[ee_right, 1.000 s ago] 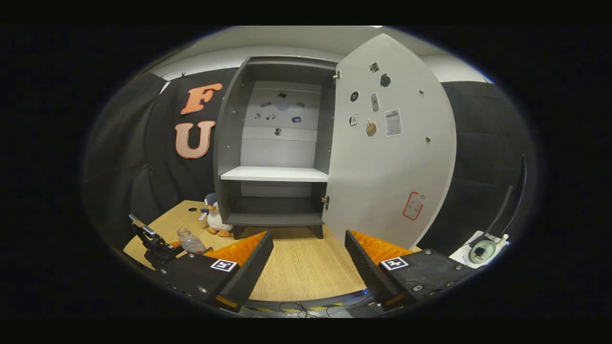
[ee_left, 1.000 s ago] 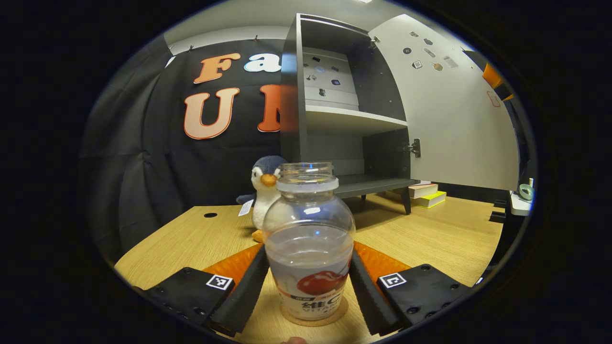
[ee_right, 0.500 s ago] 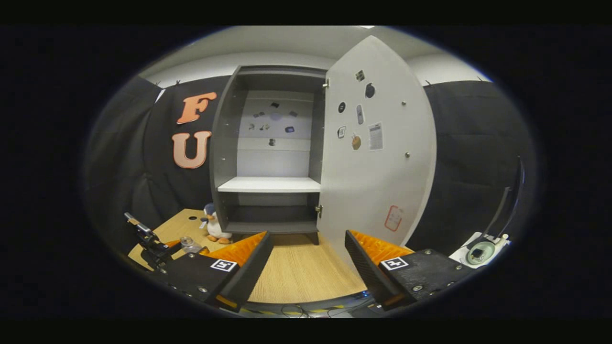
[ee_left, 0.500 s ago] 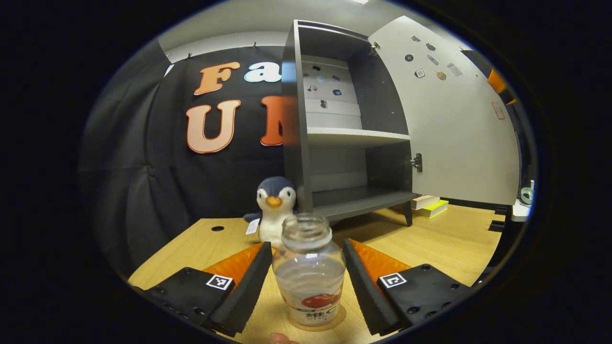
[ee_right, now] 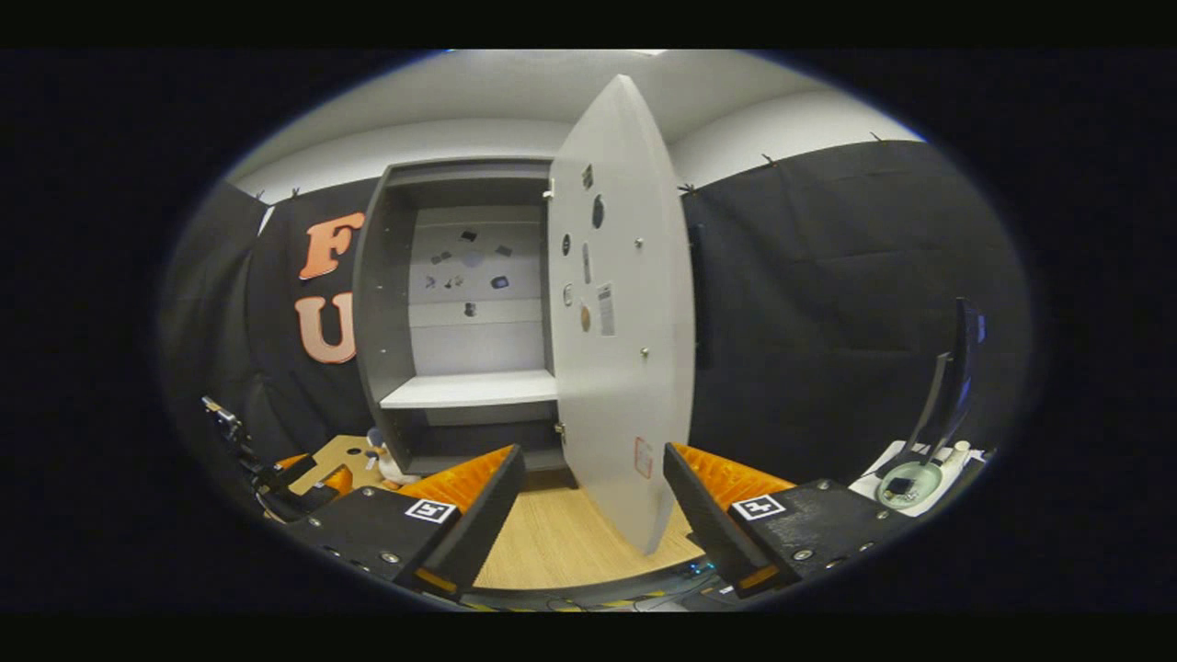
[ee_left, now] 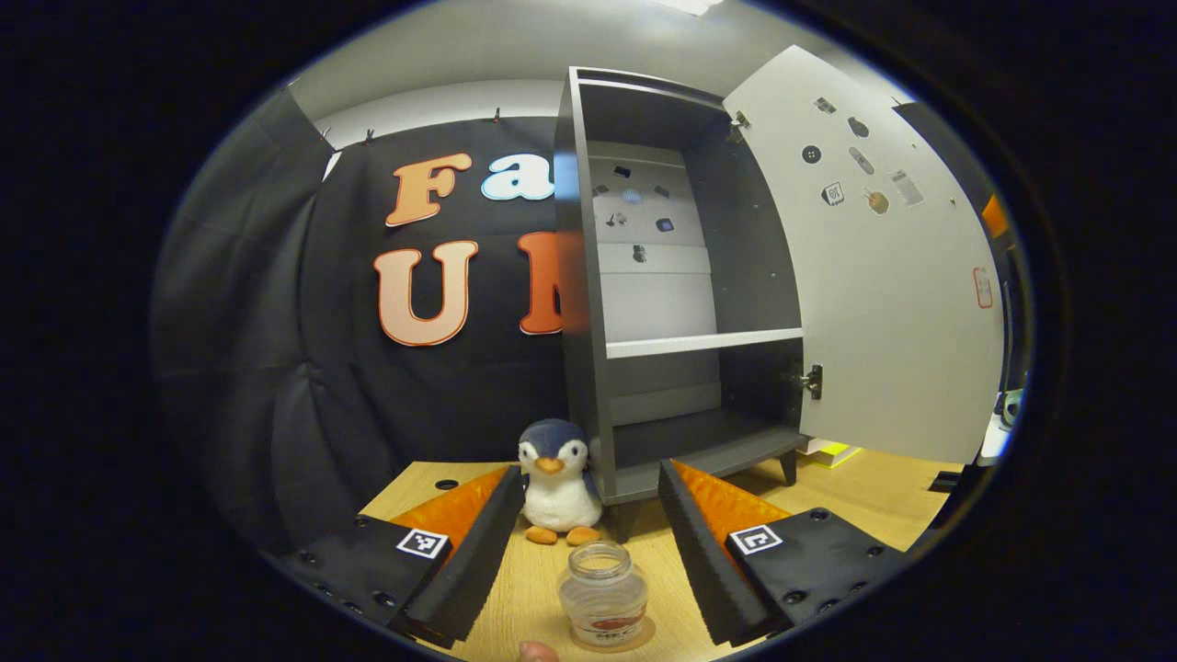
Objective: Open the cabinet door with the right hand, grasp the bottle in the cabinet with the left hand and place it on the coaster, then close the cabinet door with the right hand.
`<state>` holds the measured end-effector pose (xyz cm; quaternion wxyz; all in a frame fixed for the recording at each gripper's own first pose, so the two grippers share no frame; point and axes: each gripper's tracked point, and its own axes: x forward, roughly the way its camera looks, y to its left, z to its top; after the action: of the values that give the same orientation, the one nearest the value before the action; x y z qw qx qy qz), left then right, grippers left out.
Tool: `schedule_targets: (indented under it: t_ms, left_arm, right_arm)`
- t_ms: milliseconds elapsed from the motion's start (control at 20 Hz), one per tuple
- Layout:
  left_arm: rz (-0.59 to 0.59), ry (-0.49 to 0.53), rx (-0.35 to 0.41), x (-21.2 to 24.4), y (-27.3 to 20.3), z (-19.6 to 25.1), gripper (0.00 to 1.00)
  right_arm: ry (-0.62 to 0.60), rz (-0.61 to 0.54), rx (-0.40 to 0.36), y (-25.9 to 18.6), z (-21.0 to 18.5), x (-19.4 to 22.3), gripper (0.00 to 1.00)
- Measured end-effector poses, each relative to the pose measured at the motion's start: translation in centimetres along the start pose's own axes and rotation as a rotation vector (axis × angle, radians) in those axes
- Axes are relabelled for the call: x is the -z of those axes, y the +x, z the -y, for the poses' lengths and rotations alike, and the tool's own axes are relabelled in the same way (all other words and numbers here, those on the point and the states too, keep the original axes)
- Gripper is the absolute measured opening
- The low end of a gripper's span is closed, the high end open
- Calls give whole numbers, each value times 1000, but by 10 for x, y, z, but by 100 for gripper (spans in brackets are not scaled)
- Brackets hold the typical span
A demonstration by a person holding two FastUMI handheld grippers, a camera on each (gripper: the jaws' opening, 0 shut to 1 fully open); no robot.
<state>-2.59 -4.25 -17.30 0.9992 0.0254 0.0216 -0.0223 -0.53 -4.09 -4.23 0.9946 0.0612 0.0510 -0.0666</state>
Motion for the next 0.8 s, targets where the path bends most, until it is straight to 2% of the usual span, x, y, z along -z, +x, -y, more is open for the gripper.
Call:
schedule_targets:
  t_ms: [50,100,150,300,350,400,500,550,600,650,700,750,800]
  left_arm:
    - [-6,-5,-2,-10,-1,2,95]
    - [-8,-8,-7,-19,-2,5,95]
    - [-6,-9,-11,-31,-4,9,95]
    - [-2,-10,-12,-65,-7,20,95]
    - [-11,-12,-17,-74,-8,23,95]
    - [-23,-18,-19,-82,-8,25,95]
    - [-26,-41,-28,-100,-9,30,96]
    - [-19,-47,-36,-110,-9,30,95]
    - [-11,-47,-49,-118,-11,31,95]
    - [-2,-42,-52,-127,-11,32,95]
    - [3,-34,-54,-133,-11,33,95]
    - [6,-27,-55,-140,-11,35,95]
    - [7,-20,-58,-144,-13,34,95]
  right_arm:
    - [4,3,11,0,10,-4,93]
    - [7,5,17,0,19,-8,98]
    - [11,11,21,0,26,-13,93]
    - [8,36,41,-2,49,-32,93]
    - [1,42,52,-2,57,-39,98]
    - [-8,42,63,-2,65,-43,93]
    - [-25,46,90,4,82,-52,93]
    - [-28,50,102,10,89,-57,98]
    - [-28,50,109,17,96,-60,97]
    - [-26,49,111,23,100,-62,98]
    - [-23,44,99,30,102,-66,93]
    - [-22,42,85,37,102,-68,97]
    - [-22,41,69,43,101,-69,93]
